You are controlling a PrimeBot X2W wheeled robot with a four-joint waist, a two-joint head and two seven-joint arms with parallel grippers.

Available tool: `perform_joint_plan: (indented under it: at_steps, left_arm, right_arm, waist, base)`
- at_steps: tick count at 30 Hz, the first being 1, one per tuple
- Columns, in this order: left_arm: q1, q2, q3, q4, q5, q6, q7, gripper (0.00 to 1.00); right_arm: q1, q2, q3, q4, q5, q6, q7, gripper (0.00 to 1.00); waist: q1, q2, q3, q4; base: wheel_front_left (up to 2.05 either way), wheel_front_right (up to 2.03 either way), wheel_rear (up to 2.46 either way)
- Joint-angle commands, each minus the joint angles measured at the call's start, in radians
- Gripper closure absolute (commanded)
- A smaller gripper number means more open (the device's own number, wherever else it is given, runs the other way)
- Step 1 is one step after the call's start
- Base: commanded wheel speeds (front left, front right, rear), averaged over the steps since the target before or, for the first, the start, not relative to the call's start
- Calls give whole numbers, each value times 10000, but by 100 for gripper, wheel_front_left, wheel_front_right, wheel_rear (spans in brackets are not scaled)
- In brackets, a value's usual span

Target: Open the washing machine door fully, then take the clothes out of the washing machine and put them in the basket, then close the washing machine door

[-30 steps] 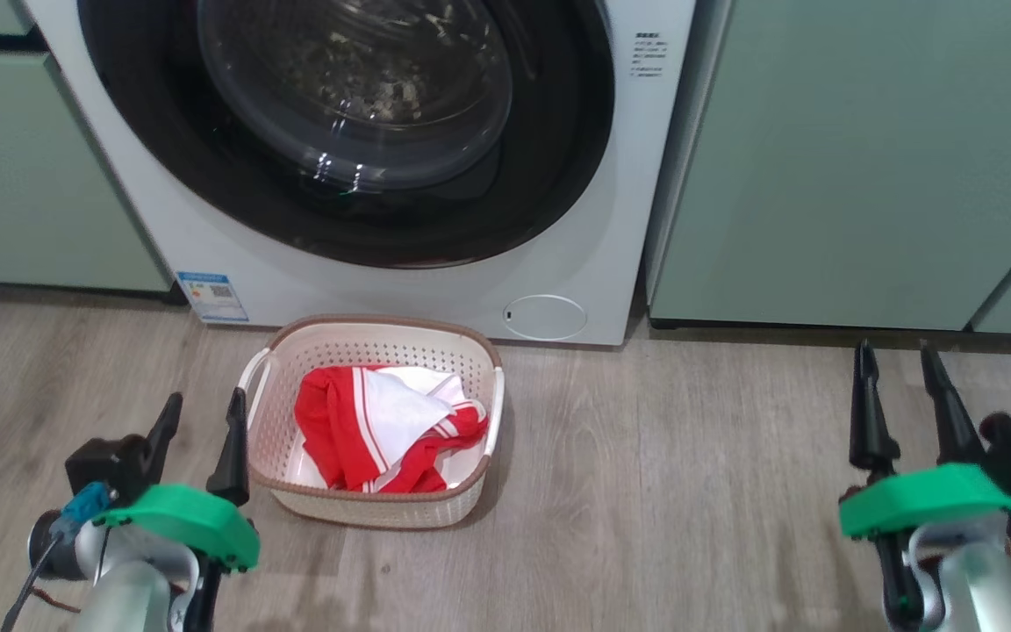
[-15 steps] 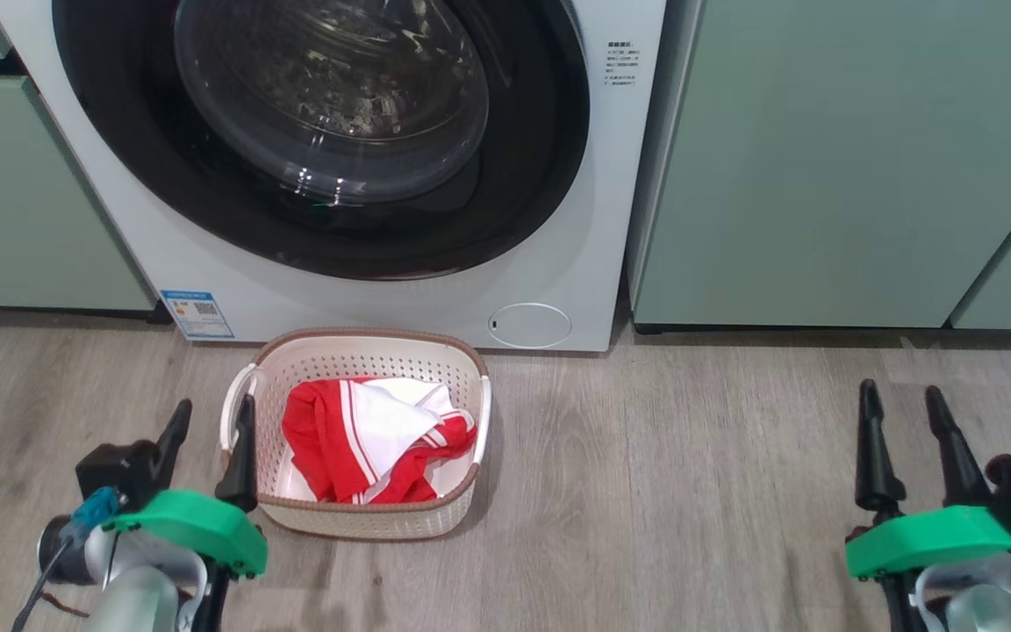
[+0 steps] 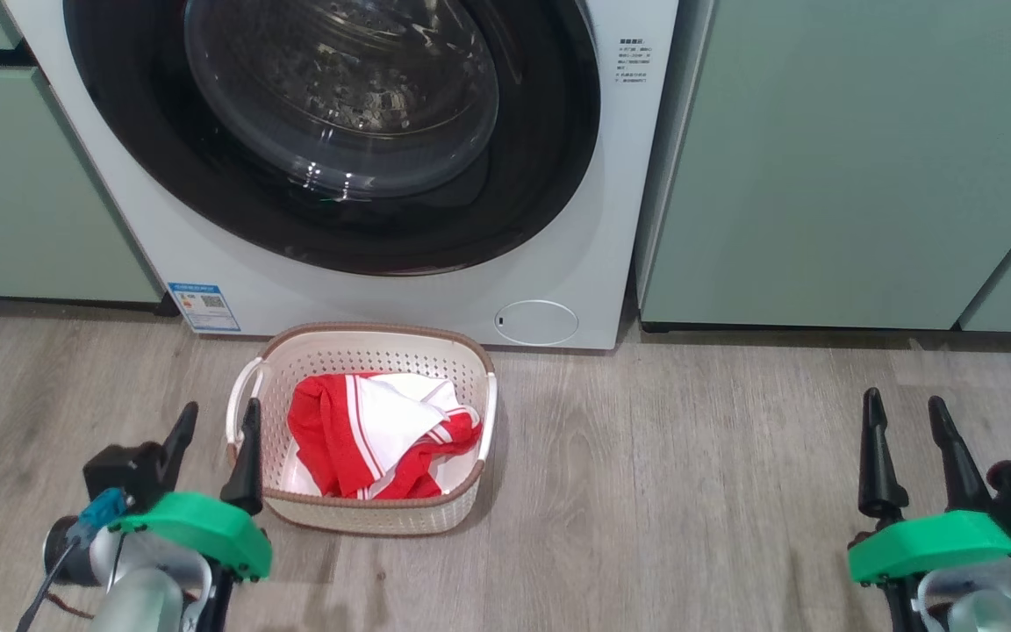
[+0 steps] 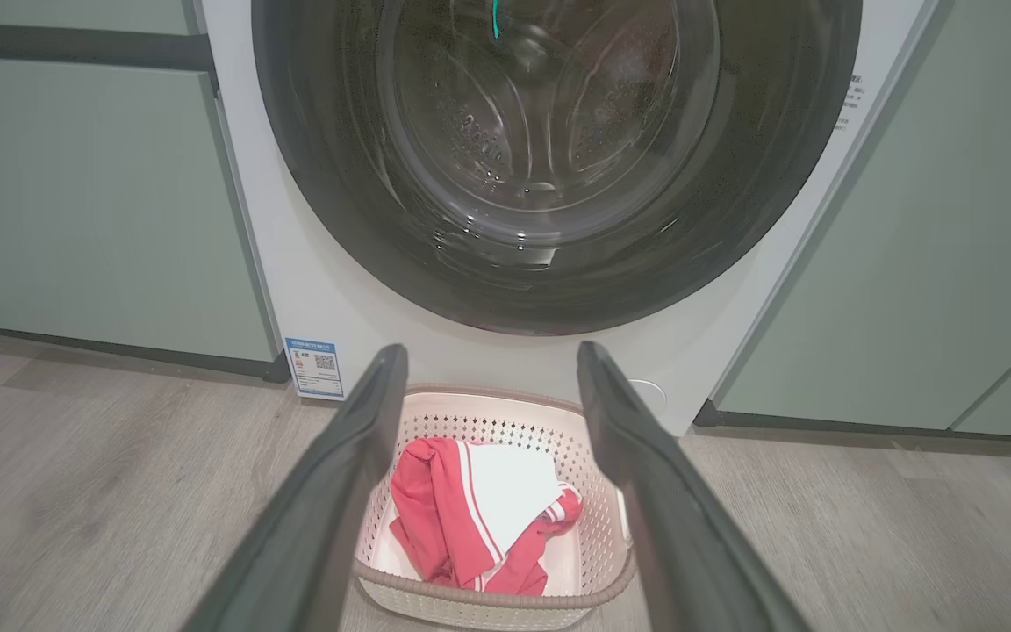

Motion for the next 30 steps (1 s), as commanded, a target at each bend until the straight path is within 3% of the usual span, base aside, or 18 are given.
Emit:
perform_joint_plan:
  at_steps: [1, 10, 11, 17, 30]
  left_arm:
    - [-437, 219, 260, -234, -104, 10, -67, 0]
    - [-503, 225, 177, -242, -58, 9, -67, 0]
    - [-19, 0, -150, 15, -1, 0, 1, 100]
    - [731, -262, -216, 713, -66, 0, 44, 100]
    - [736, -328, -79, 299, -1440, 1, 431, 100]
  right_arm:
    - [-220, -11, 209, -275, -8, -9, -57, 0]
    - [-212, -11, 192, -228, 10, -9, -57, 0]
    - [-1, 2, -6, 47, 3, 0, 0, 100]
    - [327, 86, 32, 935, 73, 0, 36, 100]
    - [265, 76, -33, 741, 1450, -1, 418, 100]
  waist:
    - [0, 0, -2, -1]
    - [0, 0, 47, 45]
    - [0, 0, 48, 44]
    - [0, 0, 56, 55]
    - [0, 0, 95, 76]
  base:
    - [0, 0, 0]
    - [0, 0, 0]
    - [0, 0, 0]
    - [0, 0, 0]
    - [0, 0, 0]
